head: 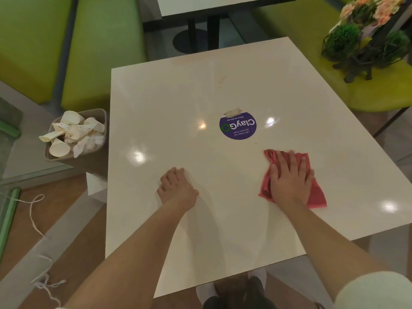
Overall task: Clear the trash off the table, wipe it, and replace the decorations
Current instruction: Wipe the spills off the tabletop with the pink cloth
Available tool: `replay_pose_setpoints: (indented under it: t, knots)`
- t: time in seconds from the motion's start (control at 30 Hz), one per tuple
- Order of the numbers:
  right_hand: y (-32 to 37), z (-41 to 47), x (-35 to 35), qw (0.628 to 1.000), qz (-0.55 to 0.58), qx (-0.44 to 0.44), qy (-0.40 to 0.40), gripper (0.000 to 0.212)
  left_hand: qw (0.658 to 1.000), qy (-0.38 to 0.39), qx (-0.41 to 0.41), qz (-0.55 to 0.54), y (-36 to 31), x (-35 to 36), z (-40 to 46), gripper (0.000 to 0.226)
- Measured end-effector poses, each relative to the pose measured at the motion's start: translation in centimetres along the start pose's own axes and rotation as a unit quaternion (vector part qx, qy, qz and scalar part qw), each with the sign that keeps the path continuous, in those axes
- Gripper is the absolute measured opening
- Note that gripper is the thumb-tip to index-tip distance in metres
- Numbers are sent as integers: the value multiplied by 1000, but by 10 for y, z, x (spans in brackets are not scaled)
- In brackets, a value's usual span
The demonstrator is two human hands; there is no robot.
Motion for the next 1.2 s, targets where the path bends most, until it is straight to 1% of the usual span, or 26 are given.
replay_pose_setpoints:
  t: [0.07,0.1,0.2,0.3,0.33,0.4,0.47,0.5,0.57,0.63,0.73,0.8,0.87,0.93,1.1,1.2]
  knots:
    - [15,-2,4,1000,-2,28,-8,52,1000,-4,2,-4,0,1,0,81]
    - [28,-7,8,1000,-9,19,-9,52,1000,-6,3,-6,0,1,0,81]
    - [87,-33,22,996,-10,-89,-1,56,1000,-4,4,-5,0,1,0,81]
    - [144,-63,36,975,0,-221,18,51,1000,-5,9,15,-3,-4,2,83]
    - [155,-70,40,966,-7,-258,31,50,999,-8,13,33,-5,-6,3,82]
    - [159,-70,42,952,-12,-303,49,50,997,-7,11,80,-10,-14,9,77]
    - [145,-61,40,950,-11,-308,53,51,994,2,-2,110,-14,-21,17,67]
    - [134,-49,35,955,-12,-294,47,51,994,0,-11,113,-17,-26,23,62]
    - [105,-18,26,972,-11,-232,25,53,994,-20,-20,109,-22,-34,30,51]
    - [70,20,14,985,-18,-173,11,53,993,-55,-12,103,-26,-42,38,48]
    - [32,65,-1,995,-11,-98,7,50,993,-88,42,65,-29,-47,51,57]
    - [29,77,-2,999,-7,-45,2,51,994,-84,65,8,-30,-48,65,65]
    - [43,76,2,1000,-9,-10,-3,53,994,-76,65,-45,-31,-51,77,72]
    - [72,69,10,999,-16,-38,0,52,993,-80,63,-66,-35,-56,90,75]
    - [163,37,30,980,-5,-198,3,53,995,-64,50,-59,-50,-65,126,78]
    - [180,31,35,962,0,-271,20,51,997,-37,38,-50,-58,-69,137,80]
Point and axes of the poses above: each hand's wrist, its own z-axis towards the middle knuckle, its own x-axis out of the palm, y = z × x, the point moved 6 cm from there along z, towards the middle knuckle, and after that the axes turned 1 degree about -y, right-handed, at the moved point
